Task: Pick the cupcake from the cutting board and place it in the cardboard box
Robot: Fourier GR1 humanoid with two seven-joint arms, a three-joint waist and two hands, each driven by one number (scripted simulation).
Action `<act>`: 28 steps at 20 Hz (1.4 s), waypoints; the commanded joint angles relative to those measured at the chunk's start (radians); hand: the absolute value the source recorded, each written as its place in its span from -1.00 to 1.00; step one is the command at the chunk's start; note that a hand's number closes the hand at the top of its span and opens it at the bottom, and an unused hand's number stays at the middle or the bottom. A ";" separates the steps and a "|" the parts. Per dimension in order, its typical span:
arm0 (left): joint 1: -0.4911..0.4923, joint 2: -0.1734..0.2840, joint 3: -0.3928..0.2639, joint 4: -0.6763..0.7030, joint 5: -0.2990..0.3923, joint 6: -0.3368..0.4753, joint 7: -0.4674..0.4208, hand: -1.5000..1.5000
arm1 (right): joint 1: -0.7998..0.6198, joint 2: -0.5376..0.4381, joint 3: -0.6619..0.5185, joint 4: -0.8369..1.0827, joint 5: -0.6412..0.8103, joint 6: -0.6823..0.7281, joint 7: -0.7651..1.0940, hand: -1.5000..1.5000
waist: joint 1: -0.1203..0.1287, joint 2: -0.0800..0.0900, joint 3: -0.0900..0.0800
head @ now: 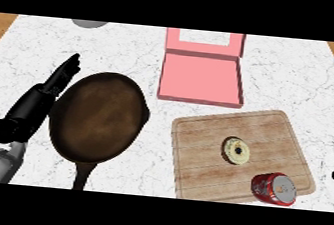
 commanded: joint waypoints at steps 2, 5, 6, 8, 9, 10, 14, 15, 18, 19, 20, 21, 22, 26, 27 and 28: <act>-0.030 -0.008 0.011 0.063 0.004 -0.055 -0.028 0.00 | 0.009 -0.110 0.045 -0.070 0.126 0.076 0.077 -1.00 | 0.015 0.002 -0.002; -0.019 -0.018 -0.012 0.008 -0.016 -0.037 -0.009 0.00 | -0.006 -0.181 0.119 -0.202 0.187 0.139 0.225 -1.00 | 0.026 -0.003 -0.004; -0.029 -0.032 -0.009 0.060 -0.023 -0.046 -0.048 0.00 | 0.007 -0.163 0.172 -0.188 0.256 0.129 0.207 -1.00 | 0.026 0.003 -0.003; -0.048 -0.047 -0.027 0.041 -0.050 -0.024 -0.011 0.00 | -0.013 -0.183 0.226 -0.257 0.276 0.180 0.303 -1.00 | 0.029 0.001 -0.002; -0.042 -0.029 -0.006 0.035 -0.025 -0.052 -0.009 0.00 | -0.049 -0.199 0.225 -0.286 0.247 0.225 0.373 -1.00 | 0.034 0.000 -0.003; -0.058 -0.053 -0.012 0.038 -0.046 -0.027 0.000 0.00 | -0.070 -0.175 0.264 -0.316 0.261 0.234 0.428 -1.00 | 0.034 0.001 -0.002; -0.073 -0.086 -0.016 0.118 -0.075 -0.034 -0.053 0.00 | -0.111 -0.125 0.399 -0.430 0.362 0.275 0.642 -1.00 | 0.029 0.003 -0.003; -0.020 -0.039 0.002 0.046 -0.041 -0.077 -0.040 0.00 | -0.143 -0.141 0.393 -0.409 0.339 0.330 0.675 -1.00 | 0.043 0.001 -0.003; -0.080 -0.063 0.032 0.142 -0.060 -0.079 -0.078 0.00 | -0.228 -0.070 0.472 -0.431 0.339 0.411 0.831 -1.00 | 0.035 0.004 -0.003; -0.063 -0.050 0.041 0.081 -0.054 -0.075 -0.025 0.00 | -0.184 -0.022 0.531 -0.445 0.388 0.393 0.863 -1.00 | 0.035 0.001 -0.002; -0.054 -0.081 0.020 0.058 -0.058 -0.069 -0.013 0.00 | -0.205 0.006 0.551 -0.454 0.383 0.421 0.915 -1.00 | 0.035 0.001 -0.002; -0.109 -0.073 0.051 0.130 -0.040 -0.107 -0.023 0.00 | -0.275 0.081 0.592 -0.396 0.405 0.421 0.954 -1.00 | 0.037 0.004 -0.002; -0.015 -0.071 0.022 -0.011 -0.076 -0.065 0.019 0.00 | -0.250 0.079 0.569 -0.374 0.399 0.444 0.937 -1.00 | 0.040 0.000 -0.001; 0.019 -0.089 0.064 0.034 -0.084 -0.106 -0.047 0.00 | -0.242 0.163 0.567 -0.415 0.383 0.528 1.038 -1.00 | 0.031 0.000 -0.001; -0.048 -0.099 0.067 0.072 -0.097 -0.101 -0.014 0.00 | -0.206 0.207 0.650 -0.428 0.455 0.492 1.072 -1.00 | 0.026 0.001 -0.001; -0.014 -0.105 0.063 0.052 -0.105 -0.106 -0.030 0.00 | -0.240 0.239 0.648 -0.318 0.502 0.479 0.995 -1.00 | 0.032 0.002 0.000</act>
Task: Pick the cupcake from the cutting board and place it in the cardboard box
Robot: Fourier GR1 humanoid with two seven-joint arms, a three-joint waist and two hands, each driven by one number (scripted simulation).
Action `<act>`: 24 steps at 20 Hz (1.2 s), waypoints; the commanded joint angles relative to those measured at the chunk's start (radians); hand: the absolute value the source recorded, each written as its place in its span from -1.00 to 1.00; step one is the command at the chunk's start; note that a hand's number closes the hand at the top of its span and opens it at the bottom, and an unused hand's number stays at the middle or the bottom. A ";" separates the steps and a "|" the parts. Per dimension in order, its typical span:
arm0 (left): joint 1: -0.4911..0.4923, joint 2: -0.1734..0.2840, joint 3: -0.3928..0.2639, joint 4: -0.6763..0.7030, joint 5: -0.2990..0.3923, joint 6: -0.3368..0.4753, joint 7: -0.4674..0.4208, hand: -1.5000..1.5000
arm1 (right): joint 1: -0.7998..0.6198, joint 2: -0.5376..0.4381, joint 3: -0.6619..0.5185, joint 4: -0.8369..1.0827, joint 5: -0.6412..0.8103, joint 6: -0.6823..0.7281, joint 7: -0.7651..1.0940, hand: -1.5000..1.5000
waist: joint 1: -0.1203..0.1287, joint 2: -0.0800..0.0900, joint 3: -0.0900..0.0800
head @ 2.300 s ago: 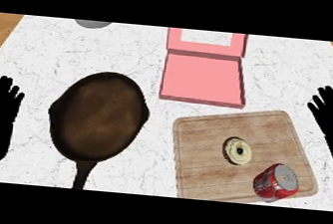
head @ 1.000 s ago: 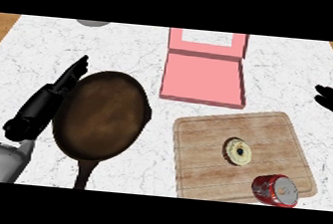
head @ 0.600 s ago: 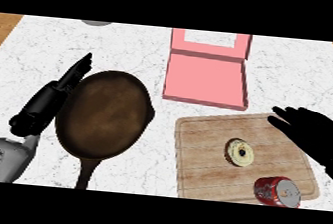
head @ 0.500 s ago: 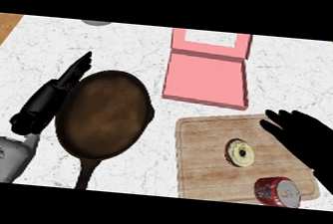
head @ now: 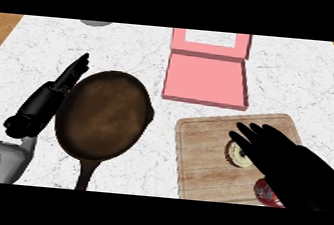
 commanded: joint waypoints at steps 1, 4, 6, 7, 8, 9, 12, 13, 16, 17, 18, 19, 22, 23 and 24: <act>-0.018 -0.036 0.006 0.043 -0.043 -0.010 -0.013 0.00 | 0.003 0.121 0.108 0.026 0.118 0.021 0.080 -1.00 | -0.005 0.001 0.001; -0.052 -0.039 0.013 -0.044 -0.040 -0.019 0.103 0.00 | -0.060 0.124 0.047 0.085 0.133 0.073 0.061 -1.00 | -0.001 0.000 0.001; -0.001 -0.020 0.051 -0.010 -0.047 -0.043 0.008 0.00 | 0.016 0.183 0.155 0.058 0.269 0.001 0.088 -1.00 | -0.003 0.000 0.001; -0.061 -0.034 0.080 0.063 -0.012 -0.079 0.008 0.00 | -0.003 0.157 0.082 0.118 0.271 -0.015 -0.003 -1.00 | -0.006 0.001 0.001; -0.008 -0.040 0.076 0.051 -0.047 -0.084 -0.025 0.00 | 0.027 0.170 0.077 0.090 0.268 0.031 -0.002 -1.00 | -0.006 0.000 0.001; -0.040 -0.037 0.088 -0.004 -0.031 -0.080 0.070 0.00 | 0.054 0.126 0.049 0.099 0.296 -0.006 -0.072 -1.00 | -0.006 0.000 0.001; 0.004 -0.068 0.091 0.037 -0.080 -0.065 -0.013 0.00 | 0.047 0.208 0.119 0.146 0.381 -0.005 -0.043 -1.00 | -0.006 0.000 0.001; -0.013 -0.085 0.071 0.007 -0.093 -0.071 0.005 0.00 | 0.041 0.169 0.056 0.200 0.372 -0.017 -0.137 -1.00 | -0.006 0.001 0.001; -0.019 -0.045 0.140 0.038 -0.054 -0.131 -0.013 0.00 | 0.080 0.228 0.133 0.164 0.443 0.006 -0.044 -1.00 | -0.008 0.000 0.001; -0.010 -0.098 0.085 -0.004 -0.109 -0.086 0.041 0.00 | 0.058 0.215 0.073 0.251 0.441 -0.013 -0.123 -1.00 | -0.006 0.000 0.001; -0.002 -0.068 0.141 0.035 -0.078 -0.131 -0.022 0.00 | 0.024 0.244 0.061 0.257 0.443 0.027 -0.115 -1.00 | -0.004 0.001 0.001; -0.059 -0.101 0.117 0.067 -0.108 -0.107 -0.003 0.00 | 0.012 0.232 0.054 0.294 0.471 -0.001 -0.145 -1.00 | -0.007 0.001 0.001; 0.030 -0.109 0.129 -0.049 -0.096 -0.125 0.049 0.00 | 0.045 0.226 -0.007 0.285 0.467 0.012 -0.205 -1.00 | -0.004 0.000 0.001; 0.030 -0.103 0.128 -0.053 -0.114 -0.132 0.029 0.00 | 0.025 0.229 -0.001 0.357 0.489 -0.017 -0.263 -1.00 | -0.003 0.000 0.001; 0.044 -0.103 0.147 -0.087 -0.096 -0.146 0.062 0.00 | 0.033 0.300 0.029 0.322 0.502 0.021 -0.200 -1.00 | -0.003 0.000 0.001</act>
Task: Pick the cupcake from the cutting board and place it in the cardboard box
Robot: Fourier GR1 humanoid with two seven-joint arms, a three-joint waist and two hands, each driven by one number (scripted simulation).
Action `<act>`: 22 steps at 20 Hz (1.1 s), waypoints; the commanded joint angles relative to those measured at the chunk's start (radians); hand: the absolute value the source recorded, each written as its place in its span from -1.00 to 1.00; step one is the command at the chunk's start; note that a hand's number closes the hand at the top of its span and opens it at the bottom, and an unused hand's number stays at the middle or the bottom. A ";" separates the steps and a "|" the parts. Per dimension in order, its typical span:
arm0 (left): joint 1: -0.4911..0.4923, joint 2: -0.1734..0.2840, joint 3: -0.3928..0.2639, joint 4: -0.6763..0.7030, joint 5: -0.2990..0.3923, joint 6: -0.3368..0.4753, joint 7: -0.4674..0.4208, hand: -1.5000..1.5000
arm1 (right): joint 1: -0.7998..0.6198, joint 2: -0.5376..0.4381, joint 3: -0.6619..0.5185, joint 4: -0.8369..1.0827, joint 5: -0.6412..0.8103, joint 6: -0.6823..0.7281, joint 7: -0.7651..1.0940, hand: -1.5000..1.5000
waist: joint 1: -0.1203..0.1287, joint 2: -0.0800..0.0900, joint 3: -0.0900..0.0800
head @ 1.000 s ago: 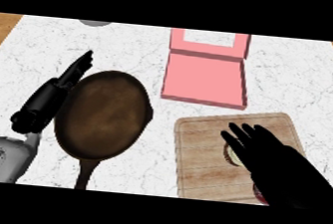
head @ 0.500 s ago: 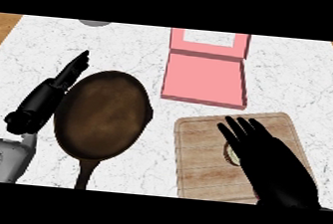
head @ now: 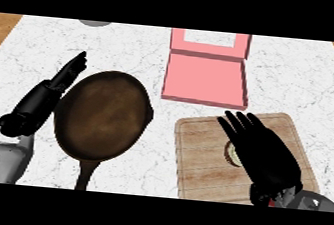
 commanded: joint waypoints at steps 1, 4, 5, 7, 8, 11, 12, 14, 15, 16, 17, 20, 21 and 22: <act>0.029 -0.021 0.008 0.042 -0.032 -0.013 -0.065 0.00 | 0.003 0.013 -0.041 0.126 0.034 -0.079 -0.127 -1.00 | 0.000 0.001 0.000; 0.025 -0.020 0.035 0.019 -0.057 -0.027 -0.062 0.00 | 0.076 0.028 -0.010 0.072 0.090 -0.063 -0.132 -1.00 | -0.003 0.000 0.000; -0.017 -0.056 0.017 0.009 -0.056 -0.018 0.024 0.00 | 0.034 0.040 -0.040 0.104 0.080 -0.022 -0.148 -1.00 | -0.002 0.000 0.000; -0.018 -0.076 0.011 -0.010 -0.065 -0.006 0.040 0.00 | 0.062 0.113 0.021 0.129 0.133 -0.066 -0.099 -1.00 | -0.002 0.000 0.000; 0.022 -0.027 0.062 -0.043 -0.013 -0.070 0.023 0.00 | 0.115 0.066 0.024 0.110 0.164 -0.090 -0.133 -1.00 | -0.002 -0.001 0.000; 0.017 -0.047 0.066 0.022 -0.052 -0.061 -0.029 0.00 | 0.050 0.064 -0.044 0.157 0.182 -0.062 -0.158 -1.00 | -0.001 0.000 0.000; -0.011 -0.054 0.061 0.054 -0.072 -0.053 -0.032 0.00 | 0.118 0.066 -0.007 0.168 0.220 -0.132 -0.160 -1.00 | -0.004 0.000 0.000; 0.000 -0.063 0.061 -0.067 -0.052 -0.067 0.074 0.00 | 0.116 0.072 -0.029 0.156 0.230 -0.090 -0.158 -1.00 | -0.002 -0.001 0.000; 0.027 -0.083 0.050 -0.042 -0.074 -0.062 0.016 0.00 | 0.070 0.108 -0.055 0.219 0.237 -0.095 -0.170 -1.00 | 0.000 0.000 0.000; -0.007 -0.050 0.104 -0.004 -0.039 -0.103 0.013 0.00 | 0.057 0.108 -0.069 0.232 0.239 -0.089 -0.198 -1.00 | -0.001 0.000 0.000; 0.023 -0.021 0.117 -0.024 -0.042 -0.116 -0.012 0.00 | 0.115 0.093 -0.040 0.249 0.260 -0.169 -0.226 -1.00 | -0.001 0.000 0.000; 0.017 -0.044 0.122 0.002 -0.055 -0.120 -0.016 0.00 | 0.070 0.140 -0.066 0.314 0.264 -0.142 -0.255 -1.00 | 0.000 0.001 0.000; 0.015 -0.086 0.084 -0.084 -0.073 -0.089 0.074 0.00 | 0.062 0.112 -0.126 0.273 0.227 -0.086 -0.282 -1.00 | -0.001 0.000 0.000; 0.017 -0.106 0.079 -0.026 -0.096 -0.073 0.017 0.00 | 0.060 0.097 -0.111 0.289 0.243 -0.097 -0.322 -1.00 | -0.002 0.000 0.000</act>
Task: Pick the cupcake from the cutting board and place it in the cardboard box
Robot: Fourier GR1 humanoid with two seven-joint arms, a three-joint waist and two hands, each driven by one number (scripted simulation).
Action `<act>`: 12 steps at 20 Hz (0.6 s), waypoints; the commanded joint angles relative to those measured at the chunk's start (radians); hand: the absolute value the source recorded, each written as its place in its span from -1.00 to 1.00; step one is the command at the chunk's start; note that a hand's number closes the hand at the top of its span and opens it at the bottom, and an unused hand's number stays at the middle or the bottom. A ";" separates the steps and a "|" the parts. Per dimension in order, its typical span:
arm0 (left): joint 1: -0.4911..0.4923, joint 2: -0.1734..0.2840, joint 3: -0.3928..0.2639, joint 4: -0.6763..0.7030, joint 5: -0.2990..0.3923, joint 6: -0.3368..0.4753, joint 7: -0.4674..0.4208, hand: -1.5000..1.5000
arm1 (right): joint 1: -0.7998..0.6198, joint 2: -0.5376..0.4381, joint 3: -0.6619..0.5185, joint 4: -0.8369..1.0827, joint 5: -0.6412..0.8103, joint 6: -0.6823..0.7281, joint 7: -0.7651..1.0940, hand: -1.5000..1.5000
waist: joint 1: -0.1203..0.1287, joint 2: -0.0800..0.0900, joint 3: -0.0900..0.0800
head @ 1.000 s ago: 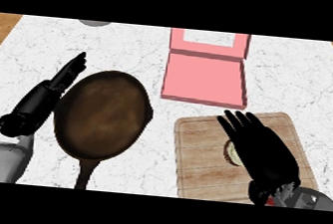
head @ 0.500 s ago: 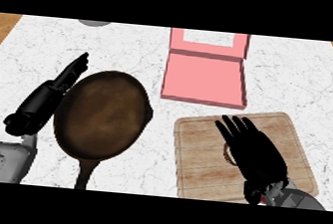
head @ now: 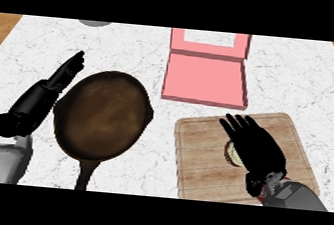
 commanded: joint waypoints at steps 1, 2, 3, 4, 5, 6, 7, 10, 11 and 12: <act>0.023 -0.039 -0.017 0.072 -0.057 0.020 -0.090 0.00 | 0.060 -0.029 0.010 -0.062 0.024 0.015 -0.052 1.00 | -0.005 0.000 0.000; 0.017 -0.031 -0.008 0.011 -0.036 0.012 -0.047 0.00 | -0.052 -0.017 -0.009 0.105 0.027 -0.052 -0.145 1.00 | 0.004 0.001 0.000; -0.006 -0.027 0.002 0.102 -0.050 0.013 -0.118 0.00 | -0.055 -0.013 0.001 0.081 0.012 -0.042 -0.167 1.00 | 0.000 0.002 0.000; -0.012 0.005 0.030 0.055 -0.002 -0.032 -0.034 0.00 | -0.015 -0.041 0.009 0.011 0.036 -0.079 -0.177 1.00 | -0.001 0.000 0.000; -0.063 -0.041 0.004 0.094 -0.031 0.008 -0.030 0.00 | 0.021 -0.045 0.021 0.026 0.065 -0.157 -0.196 1.00 | -0.005 0.001 0.000; 0.006 -0.006 0.013 0.003 -0.015 -0.024 -0.031 0.00 | -0.031 0.009 0.040 0.112 0.096 -0.209 -0.195 1.00 | 0.006 0.000 0.000; -0.022 -0.025 0.015 0.059 -0.040 0.004 -0.044 0.00 | 0.022 -0.052 0.029 0.033 0.102 -0.206 -0.226 1.00 | -0.003 0.000 0.000; 0.019 -0.021 0.022 -0.037 -0.010 -0.027 0.011 0.00 | 0.004 0.000 0.031 0.107 0.154 -0.289 -0.237 1.00 | 0.002 -0.001 0.000; -0.053 -0.037 0.021 0.021 -0.027 -0.009 0.038 0.00 | 0.010 -0.008 0.029 0.094 0.164 -0.294 -0.253 1.00 | -0.002 0.000 0.000; -0.050 -0.014 0.042 0.089 -0.041 -0.023 -0.053 0.00 | 0.006 -0.012 0.009 0.113 0.157 -0.315 -0.290 1.00 | -0.003 0.001 0.000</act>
